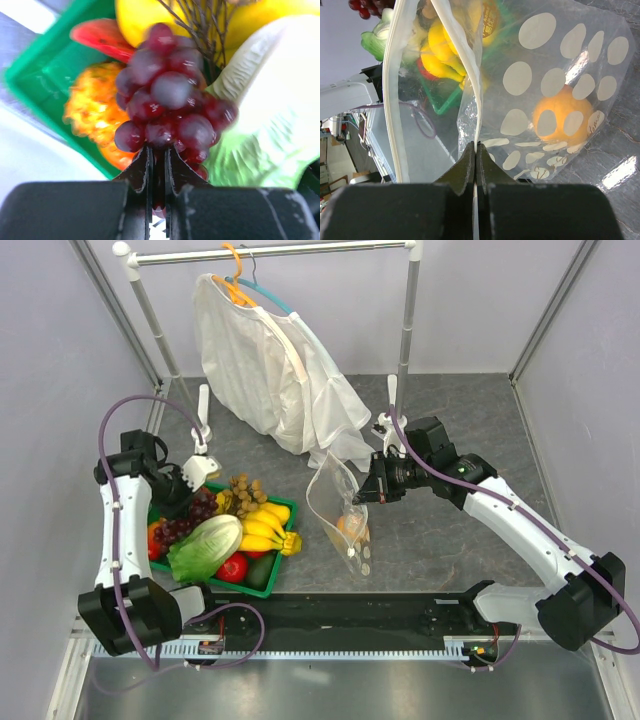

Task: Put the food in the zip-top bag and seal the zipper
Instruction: Pick up the fake fruit from the bin, then place the fake fruit in the zipper food storage bag.

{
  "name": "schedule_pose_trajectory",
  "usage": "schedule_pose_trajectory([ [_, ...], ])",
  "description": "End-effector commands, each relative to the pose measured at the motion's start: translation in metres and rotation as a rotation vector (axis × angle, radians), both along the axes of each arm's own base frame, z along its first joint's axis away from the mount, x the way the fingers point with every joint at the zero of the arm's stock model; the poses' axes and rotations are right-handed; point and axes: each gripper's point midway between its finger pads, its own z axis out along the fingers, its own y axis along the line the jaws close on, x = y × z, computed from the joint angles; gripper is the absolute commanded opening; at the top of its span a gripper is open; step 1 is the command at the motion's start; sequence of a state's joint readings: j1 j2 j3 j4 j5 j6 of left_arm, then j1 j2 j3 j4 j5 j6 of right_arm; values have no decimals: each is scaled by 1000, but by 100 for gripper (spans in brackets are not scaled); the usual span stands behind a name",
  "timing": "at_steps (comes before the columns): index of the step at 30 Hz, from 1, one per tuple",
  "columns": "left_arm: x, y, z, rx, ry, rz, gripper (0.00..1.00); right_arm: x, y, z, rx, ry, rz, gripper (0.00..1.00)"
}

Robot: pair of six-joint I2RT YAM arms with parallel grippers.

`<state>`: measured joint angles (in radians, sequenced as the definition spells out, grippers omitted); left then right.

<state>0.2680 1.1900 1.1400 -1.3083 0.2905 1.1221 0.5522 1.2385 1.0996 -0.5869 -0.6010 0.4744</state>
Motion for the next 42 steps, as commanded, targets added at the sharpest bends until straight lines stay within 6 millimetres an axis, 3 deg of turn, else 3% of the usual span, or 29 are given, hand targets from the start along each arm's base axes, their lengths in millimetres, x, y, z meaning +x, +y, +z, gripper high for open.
schedule_pose_trajectory([
  [1, 22, -8, 47, -45, -145, 54, 2, 3, -1, 9, 18, -49, 1, 0],
  [6, 44, -14, 98, -85, -298, 78, 2, 3, -1, 10, 20, -49, -1, 0],
  [8, 48, -16, 109, -103, -327, 85, 2, 3, -1, 12, 21, -49, -2, 0],
  [14, 53, -50, 158, -286, -433, 53, 2, 2, -1, 13, 25, -46, -6, 0],
  [15, 54, -67, 173, -358, -454, 4, 2, 2, -1, 13, 27, -44, -4, 0],
  [23, 41, -163, 222, -648, -445, -211, 2, -4, 0, 17, 48, -32, 8, 0],
  [27, 21, -232, 252, -865, -422, -426, 2, -5, 0, 14, 51, -9, 9, 0],
  [34, 6, -310, 297, -1058, -428, -571, 2, -4, 1, 19, 60, -8, 5, 0],
  [37, -3, -338, 302, -1121, -414, -630, 2, -6, 1, 20, 68, -2, 11, 0],
  [38, -9, -350, 290, -1121, -377, -649, 2, -5, 2, 20, 70, 1, 15, 0],
  [42, -9, -368, 252, -1110, -299, -651, 2, -5, 1, 27, 91, 3, 20, 0],
])
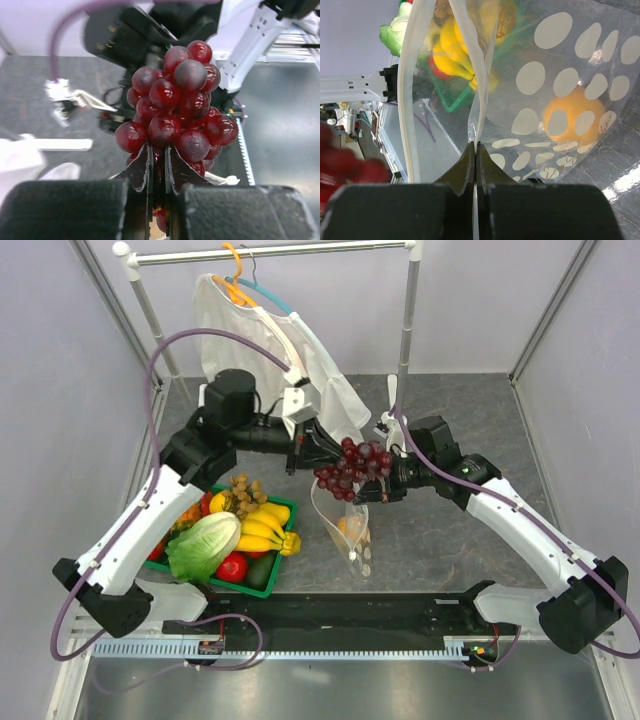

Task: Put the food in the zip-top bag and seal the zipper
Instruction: Place the fake fruit in the zipper food storage bag.

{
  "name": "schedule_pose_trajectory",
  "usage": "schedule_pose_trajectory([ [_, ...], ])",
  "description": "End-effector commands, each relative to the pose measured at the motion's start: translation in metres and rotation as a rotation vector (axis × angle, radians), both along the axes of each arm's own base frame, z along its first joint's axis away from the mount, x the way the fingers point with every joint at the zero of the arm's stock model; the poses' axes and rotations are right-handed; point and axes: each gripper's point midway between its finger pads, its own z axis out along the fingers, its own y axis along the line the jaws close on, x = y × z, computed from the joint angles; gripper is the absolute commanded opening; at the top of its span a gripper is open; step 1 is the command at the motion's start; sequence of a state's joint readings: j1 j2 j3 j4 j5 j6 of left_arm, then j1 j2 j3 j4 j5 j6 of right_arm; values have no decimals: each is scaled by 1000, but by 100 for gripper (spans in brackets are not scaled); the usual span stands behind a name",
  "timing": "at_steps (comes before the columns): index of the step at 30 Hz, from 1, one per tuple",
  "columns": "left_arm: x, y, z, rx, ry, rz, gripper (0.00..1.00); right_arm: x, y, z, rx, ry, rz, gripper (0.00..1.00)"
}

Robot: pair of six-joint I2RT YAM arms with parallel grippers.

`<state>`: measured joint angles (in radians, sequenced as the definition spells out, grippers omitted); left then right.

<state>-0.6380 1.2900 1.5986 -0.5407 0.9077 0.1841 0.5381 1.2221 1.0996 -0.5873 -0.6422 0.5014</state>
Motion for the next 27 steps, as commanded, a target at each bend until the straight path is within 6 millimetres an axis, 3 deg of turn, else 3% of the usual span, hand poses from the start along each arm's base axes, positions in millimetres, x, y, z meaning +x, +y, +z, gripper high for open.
schedule_pose_trajectory([
  [1, 6, -23, -26, -28, 50, -23, 2, -3, 2, 21, 66, -13, 26, 0],
  [3, 9, -21, -38, -25, 32, -3, 2, -6, 2, 24, 81, -5, 32, 0],
  [4, 11, -21, -58, -2, 38, 4, 2, -8, 2, 26, 91, -6, 45, 0],
  [10, 28, -8, -102, 88, -84, 92, 2, -12, -3, 31, 105, -3, 55, 0],
  [16, 30, 5, -125, 178, -153, 106, 4, -14, -6, 31, 113, 7, 63, 0],
  [19, 32, 6, -132, 226, -113, 110, 28, -14, -6, 33, 118, 6, 65, 0],
  [20, 31, 6, -131, 233, -108, 103, 40, -13, -6, 32, 118, 7, 66, 0],
  [22, 28, 7, -125, 247, -84, 92, 54, -13, -6, 33, 119, 4, 68, 0],
  [27, 19, 16, -105, 230, -70, 115, 67, -13, -7, 33, 121, 2, 71, 0],
])
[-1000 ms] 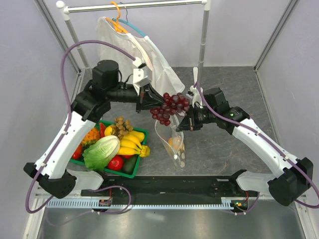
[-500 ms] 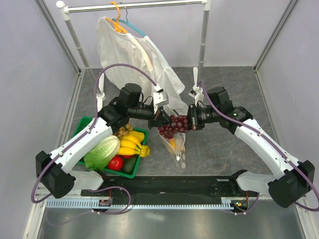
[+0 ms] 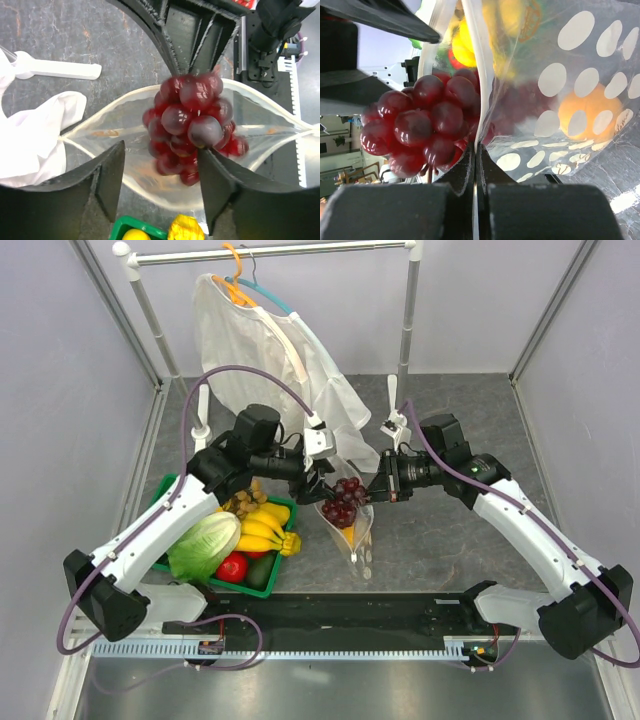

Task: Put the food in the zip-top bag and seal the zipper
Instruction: Place the fake fruit in the zipper food storage bag.

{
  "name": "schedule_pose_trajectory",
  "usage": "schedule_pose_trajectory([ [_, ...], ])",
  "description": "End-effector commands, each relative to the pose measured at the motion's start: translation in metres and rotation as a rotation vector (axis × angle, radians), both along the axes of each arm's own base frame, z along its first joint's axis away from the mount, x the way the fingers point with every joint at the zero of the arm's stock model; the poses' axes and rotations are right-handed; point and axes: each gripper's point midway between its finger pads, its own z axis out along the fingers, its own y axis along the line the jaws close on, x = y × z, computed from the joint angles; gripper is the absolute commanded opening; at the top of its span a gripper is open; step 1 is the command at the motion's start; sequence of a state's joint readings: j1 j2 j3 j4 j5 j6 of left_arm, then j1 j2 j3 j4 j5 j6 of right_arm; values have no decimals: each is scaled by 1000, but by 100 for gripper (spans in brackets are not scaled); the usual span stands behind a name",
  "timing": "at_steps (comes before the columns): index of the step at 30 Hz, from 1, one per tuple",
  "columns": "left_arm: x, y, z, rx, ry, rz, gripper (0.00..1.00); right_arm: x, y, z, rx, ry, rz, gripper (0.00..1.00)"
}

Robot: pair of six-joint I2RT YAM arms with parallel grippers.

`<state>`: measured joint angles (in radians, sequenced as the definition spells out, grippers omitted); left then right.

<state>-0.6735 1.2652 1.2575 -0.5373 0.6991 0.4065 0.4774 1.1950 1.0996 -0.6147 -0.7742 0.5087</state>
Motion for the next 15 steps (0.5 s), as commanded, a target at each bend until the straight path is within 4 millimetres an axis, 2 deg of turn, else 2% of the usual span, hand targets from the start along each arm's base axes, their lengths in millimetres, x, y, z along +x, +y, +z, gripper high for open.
schedule_pose_trajectory([
  [1, -8, 9, 37, -42, -55, 11, 70, -3, 0, 18, 45, -46, 29, 0],
  [3, -18, 16, 39, -51, -36, 21, 71, -4, -1, 18, 44, -50, 29, 0],
  [8, -37, 35, 14, -5, -25, 24, 72, -4, -3, 14, 36, -45, 27, 0],
  [12, -56, 38, 16, -26, -69, -72, 74, -1, -2, 10, 29, -35, 24, 0],
  [15, -60, 43, 13, -6, -123, -111, 74, -1, -1, 13, 35, -43, 27, 0],
])
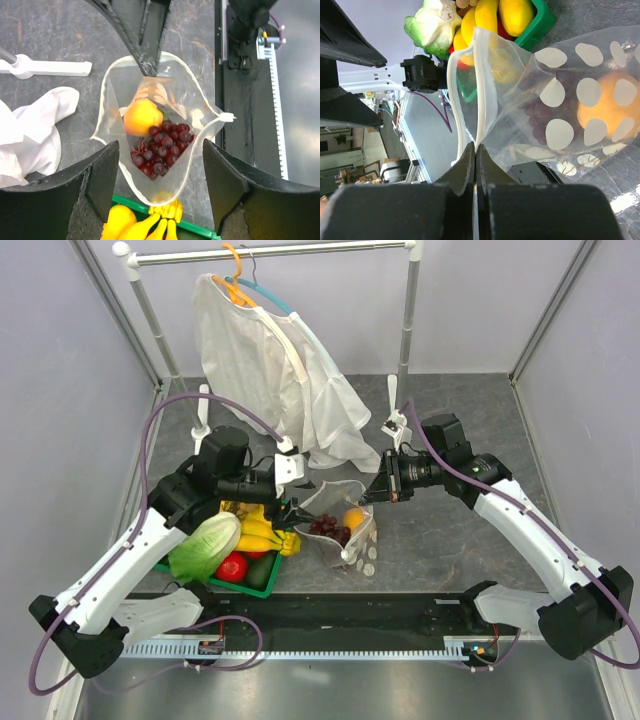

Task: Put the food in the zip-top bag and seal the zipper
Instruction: Place the fake fruit in the zipper food storage bag, then adjust the zipper food storage bag at the center of the board.

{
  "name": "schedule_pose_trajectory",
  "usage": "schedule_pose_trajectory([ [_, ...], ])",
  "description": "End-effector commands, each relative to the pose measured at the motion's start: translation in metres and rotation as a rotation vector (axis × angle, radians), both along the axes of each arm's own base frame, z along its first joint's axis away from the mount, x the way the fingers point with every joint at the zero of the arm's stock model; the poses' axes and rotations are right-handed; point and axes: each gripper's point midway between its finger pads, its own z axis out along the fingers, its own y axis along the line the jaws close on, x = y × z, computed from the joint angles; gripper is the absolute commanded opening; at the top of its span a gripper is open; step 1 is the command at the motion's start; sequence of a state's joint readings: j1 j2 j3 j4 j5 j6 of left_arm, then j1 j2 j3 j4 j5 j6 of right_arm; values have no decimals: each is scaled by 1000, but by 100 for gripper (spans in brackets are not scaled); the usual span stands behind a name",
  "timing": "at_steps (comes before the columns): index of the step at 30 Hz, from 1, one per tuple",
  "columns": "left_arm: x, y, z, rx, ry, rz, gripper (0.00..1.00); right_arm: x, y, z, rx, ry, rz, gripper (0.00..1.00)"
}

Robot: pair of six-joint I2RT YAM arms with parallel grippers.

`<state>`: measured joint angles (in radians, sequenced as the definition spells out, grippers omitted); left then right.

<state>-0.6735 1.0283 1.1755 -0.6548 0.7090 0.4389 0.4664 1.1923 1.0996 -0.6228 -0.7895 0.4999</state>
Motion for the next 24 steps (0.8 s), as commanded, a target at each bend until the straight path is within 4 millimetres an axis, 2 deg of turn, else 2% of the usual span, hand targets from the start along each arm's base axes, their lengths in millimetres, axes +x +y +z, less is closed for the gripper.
schedule_pose_trajectory([
  [1, -10, 5, -9, 36, -81, -99, 74, 0, 1, 14, 29, -50, 23, 0],
  [5, -22, 15, -25, 107, -129, -187, 75, -2, -1, 13, 25, -54, 20, 0],
  [10, -25, 9, -59, 238, -182, -245, 78, -5, -2, 8, 22, -46, 23, 0],
  [13, -23, 3, -87, 346, -224, -291, 80, -4, -2, 9, 21, -51, 24, 0],
  [17, -4, -3, -118, 460, -245, -273, 81, -6, -4, 11, 15, -72, 32, 0],
  [19, 0, -3, -128, 504, -251, -274, 72, -7, -7, 8, -5, -76, 25, 0],
  [20, 3, -3, -130, 525, -254, -261, 63, -7, -9, 8, -16, -94, 24, 0],
  [21, 4, -5, -130, 529, -235, -247, 39, -9, -12, 6, -32, -93, 27, 0],
  [22, 4, -7, -118, 507, -239, -238, 28, -8, -15, 2, -57, -103, 15, 0],
  [23, -1, -10, -103, 456, -230, -230, 12, -10, -19, 3, -77, -119, 19, 0],
  [24, -2, -17, -77, 394, -252, -220, 4, -10, -22, 3, -90, -128, 15, 0],
])
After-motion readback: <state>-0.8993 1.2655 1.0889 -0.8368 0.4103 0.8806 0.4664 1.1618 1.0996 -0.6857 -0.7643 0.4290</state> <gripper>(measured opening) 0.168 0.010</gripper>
